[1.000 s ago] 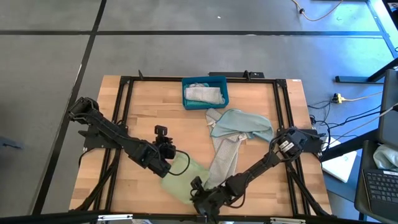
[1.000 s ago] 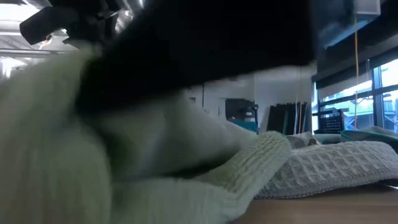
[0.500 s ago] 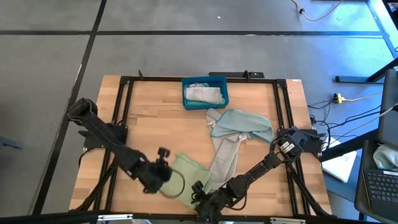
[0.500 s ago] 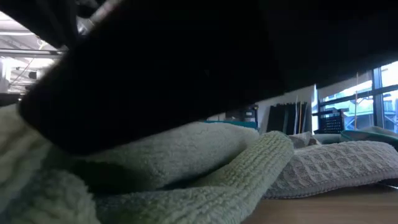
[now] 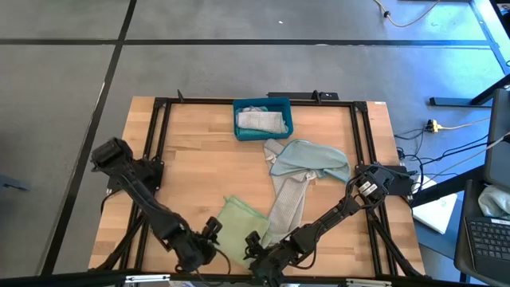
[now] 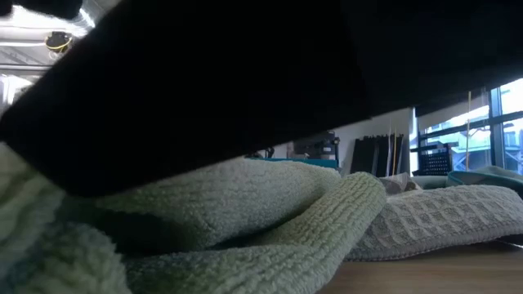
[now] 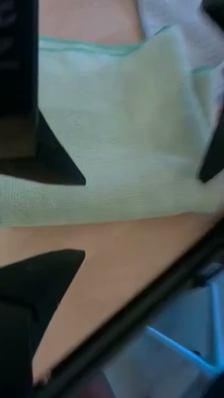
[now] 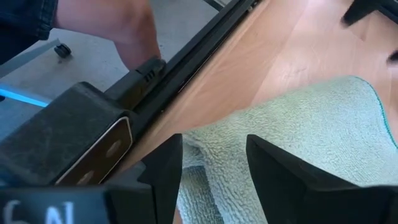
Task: Fold microfiber towels
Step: Put the folded green towel into the blue bin
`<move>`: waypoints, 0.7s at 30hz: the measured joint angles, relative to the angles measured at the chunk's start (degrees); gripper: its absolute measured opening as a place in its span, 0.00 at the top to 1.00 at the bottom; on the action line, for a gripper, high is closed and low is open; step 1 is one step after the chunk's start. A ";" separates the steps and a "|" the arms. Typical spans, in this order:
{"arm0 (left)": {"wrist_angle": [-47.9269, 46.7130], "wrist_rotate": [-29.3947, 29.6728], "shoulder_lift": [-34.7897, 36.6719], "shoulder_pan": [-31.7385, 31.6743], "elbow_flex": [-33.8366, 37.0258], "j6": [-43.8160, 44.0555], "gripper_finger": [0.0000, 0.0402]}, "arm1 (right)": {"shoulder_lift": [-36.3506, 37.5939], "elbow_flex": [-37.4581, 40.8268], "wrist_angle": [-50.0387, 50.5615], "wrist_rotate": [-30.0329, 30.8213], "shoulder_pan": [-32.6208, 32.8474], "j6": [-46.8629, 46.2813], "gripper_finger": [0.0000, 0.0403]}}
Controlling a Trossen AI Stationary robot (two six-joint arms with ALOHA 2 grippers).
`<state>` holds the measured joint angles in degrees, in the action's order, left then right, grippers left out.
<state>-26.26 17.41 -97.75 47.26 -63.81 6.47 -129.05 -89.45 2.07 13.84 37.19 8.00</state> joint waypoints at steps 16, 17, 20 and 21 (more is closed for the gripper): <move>7.32 -7.30 -6.74 -3.55 -0.07 -0.53 0.31 | 0.00 0.00 3.60 10.62 1.67 -0.74 0.55; 6.96 -7.00 -7.72 -3.52 -0.07 -0.62 0.31 | 0.00 0.00 3.85 11.86 1.86 -0.92 0.55; 5.73 -3.47 -9.48 -3.55 0.00 -0.60 0.31 | 0.00 0.00 4.28 14.89 2.37 -1.54 0.55; 5.97 -1.64 -9.66 -3.55 0.00 -0.62 0.31 | 0.00 0.00 4.32 15.59 2.49 -1.55 0.55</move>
<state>-20.29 15.77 -107.41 43.71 -63.81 5.85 -129.05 -89.45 6.38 29.43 39.68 6.45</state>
